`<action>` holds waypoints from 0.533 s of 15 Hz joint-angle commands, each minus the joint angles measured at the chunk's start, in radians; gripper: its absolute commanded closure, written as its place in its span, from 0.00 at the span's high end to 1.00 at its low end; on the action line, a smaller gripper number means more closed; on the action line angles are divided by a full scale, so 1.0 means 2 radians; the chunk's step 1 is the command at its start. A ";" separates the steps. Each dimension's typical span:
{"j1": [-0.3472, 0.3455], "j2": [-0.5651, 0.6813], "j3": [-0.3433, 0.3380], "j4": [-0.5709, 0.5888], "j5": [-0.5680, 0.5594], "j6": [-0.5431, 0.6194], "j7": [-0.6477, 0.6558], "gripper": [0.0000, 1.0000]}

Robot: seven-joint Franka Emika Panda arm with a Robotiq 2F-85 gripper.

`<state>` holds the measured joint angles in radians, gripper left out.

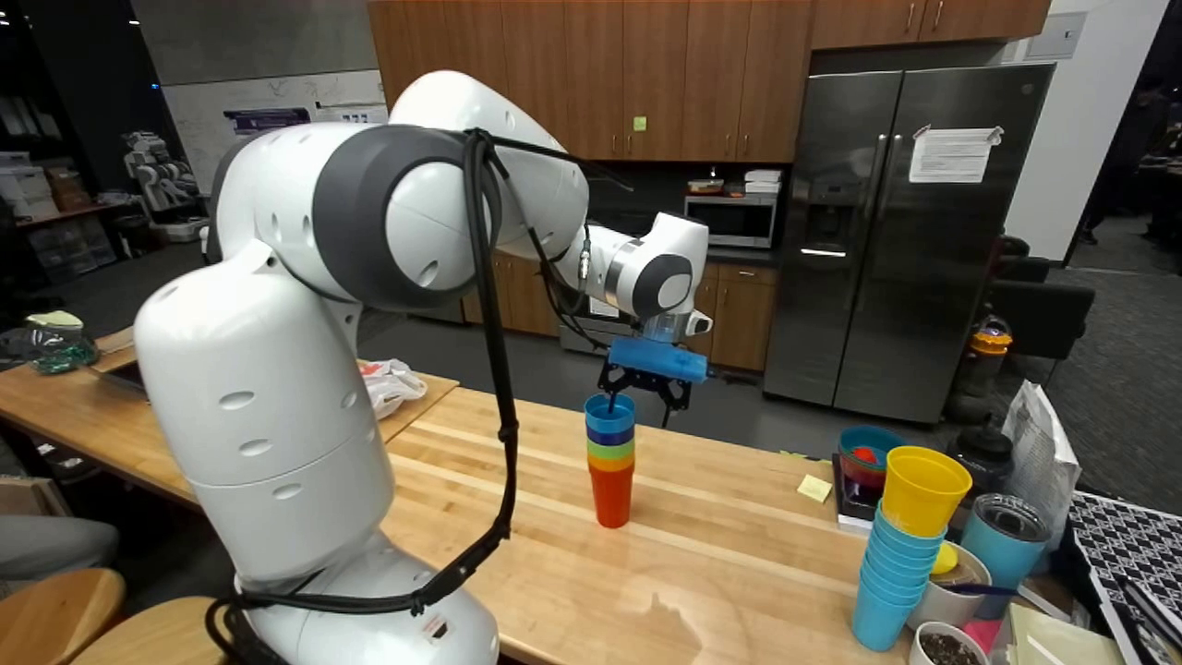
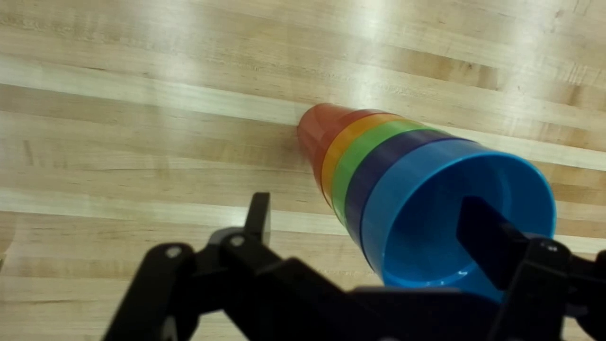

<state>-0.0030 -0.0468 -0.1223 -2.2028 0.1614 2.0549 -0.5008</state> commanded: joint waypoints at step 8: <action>-0.011 0.020 0.013 0.020 0.009 -0.009 -0.005 1.00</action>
<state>-0.0070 -0.0241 -0.1115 -2.1861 0.1614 2.0549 -0.5008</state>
